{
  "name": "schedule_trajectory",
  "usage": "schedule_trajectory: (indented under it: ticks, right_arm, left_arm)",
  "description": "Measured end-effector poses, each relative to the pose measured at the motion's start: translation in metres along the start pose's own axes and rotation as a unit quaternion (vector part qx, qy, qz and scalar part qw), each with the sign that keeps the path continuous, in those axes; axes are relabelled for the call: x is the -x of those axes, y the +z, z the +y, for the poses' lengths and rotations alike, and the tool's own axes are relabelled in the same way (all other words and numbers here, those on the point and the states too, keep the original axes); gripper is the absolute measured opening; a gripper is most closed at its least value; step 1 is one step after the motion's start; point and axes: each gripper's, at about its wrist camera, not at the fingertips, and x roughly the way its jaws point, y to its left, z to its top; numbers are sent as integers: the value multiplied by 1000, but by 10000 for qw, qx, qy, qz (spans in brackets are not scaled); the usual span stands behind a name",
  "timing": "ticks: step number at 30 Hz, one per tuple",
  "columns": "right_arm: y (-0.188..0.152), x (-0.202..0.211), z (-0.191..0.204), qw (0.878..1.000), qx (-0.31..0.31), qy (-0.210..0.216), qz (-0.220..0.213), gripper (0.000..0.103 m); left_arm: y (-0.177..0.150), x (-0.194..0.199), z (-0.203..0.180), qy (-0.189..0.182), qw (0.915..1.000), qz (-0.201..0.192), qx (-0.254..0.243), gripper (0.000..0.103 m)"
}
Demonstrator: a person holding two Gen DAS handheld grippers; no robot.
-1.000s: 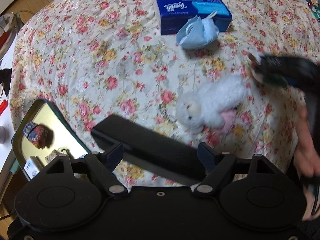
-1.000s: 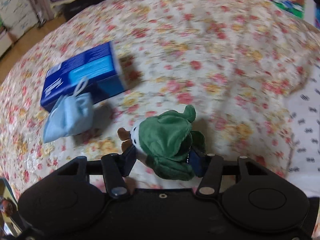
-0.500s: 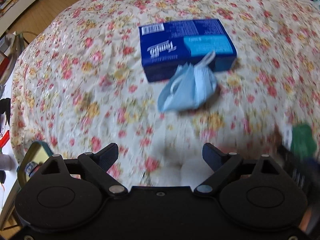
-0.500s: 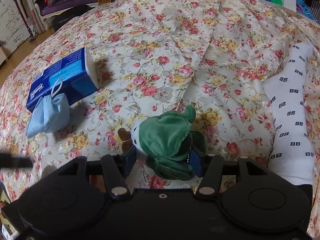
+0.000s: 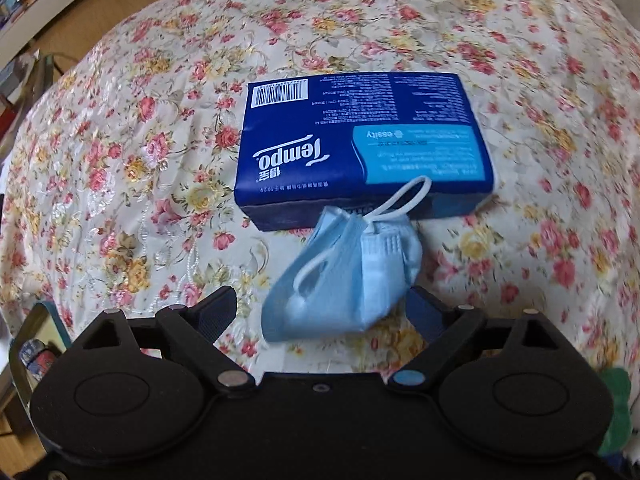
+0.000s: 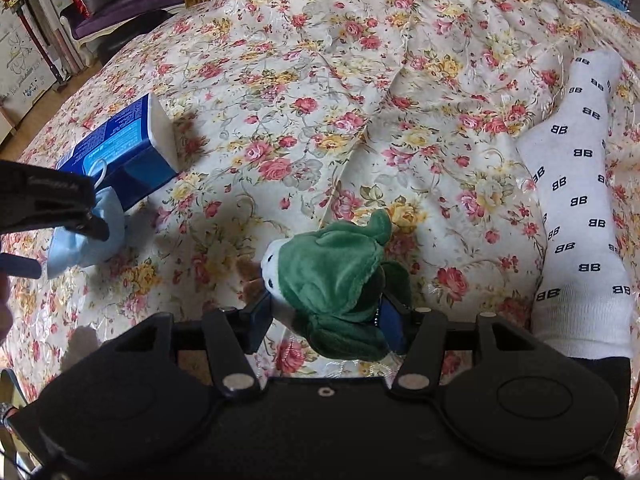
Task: Organize soft objects
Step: 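Grasp the green plush toy with the right tool while the left tool grasps the blue face mask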
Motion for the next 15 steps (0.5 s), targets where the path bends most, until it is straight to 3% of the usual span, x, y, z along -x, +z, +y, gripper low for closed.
schedule_trajectory:
  ticks: [10,15]
  right_arm:
    - [-1,2,1,10000,-16,22,-28,55]
    - [-1,2,0,10000,-2,59,-62,56]
  left_arm:
    - [12,-16,-6,71,9998,5,177,88]
    - [14,-27,-4,-30,9995,232,199,88]
